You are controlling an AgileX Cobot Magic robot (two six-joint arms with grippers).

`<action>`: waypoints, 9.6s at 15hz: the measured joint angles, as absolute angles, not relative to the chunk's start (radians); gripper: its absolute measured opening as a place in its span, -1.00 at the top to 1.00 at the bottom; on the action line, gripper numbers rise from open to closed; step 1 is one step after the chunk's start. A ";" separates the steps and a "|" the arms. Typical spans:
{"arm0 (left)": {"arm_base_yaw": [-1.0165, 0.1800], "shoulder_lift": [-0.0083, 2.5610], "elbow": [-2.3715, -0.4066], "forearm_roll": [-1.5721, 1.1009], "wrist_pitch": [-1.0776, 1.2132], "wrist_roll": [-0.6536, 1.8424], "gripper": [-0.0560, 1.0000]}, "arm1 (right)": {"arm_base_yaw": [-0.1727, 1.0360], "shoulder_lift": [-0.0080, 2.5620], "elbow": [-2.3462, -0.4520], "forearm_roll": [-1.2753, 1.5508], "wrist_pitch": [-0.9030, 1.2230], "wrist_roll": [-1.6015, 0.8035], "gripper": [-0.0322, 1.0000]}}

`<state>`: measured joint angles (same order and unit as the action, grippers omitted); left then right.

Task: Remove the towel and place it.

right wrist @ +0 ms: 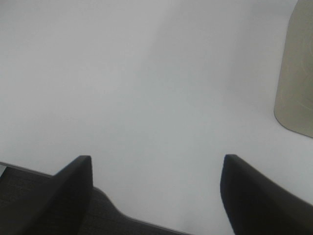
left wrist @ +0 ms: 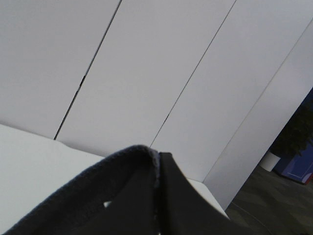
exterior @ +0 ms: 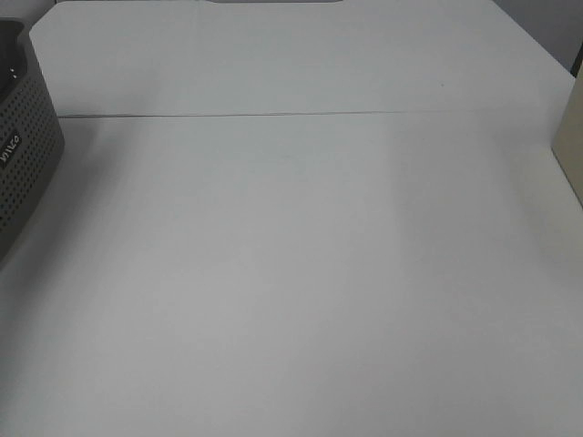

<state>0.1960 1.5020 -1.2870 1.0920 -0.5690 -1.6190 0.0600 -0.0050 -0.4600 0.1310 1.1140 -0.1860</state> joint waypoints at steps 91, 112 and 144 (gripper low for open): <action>-0.253 1.495 -1.476 1.338 -0.468 -1.609 0.89 | 0.369 1.836 -1.931 0.312 1.193 -0.837 0.93; -0.337 1.819 -2.112 1.137 -0.107 -1.609 0.89 | 0.368 1.836 -2.420 -0.288 0.649 -1.053 0.93; -0.244 2.199 -2.312 0.311 -0.620 -0.644 0.89 | 0.165 2.068 -2.420 -0.289 0.115 -0.873 0.93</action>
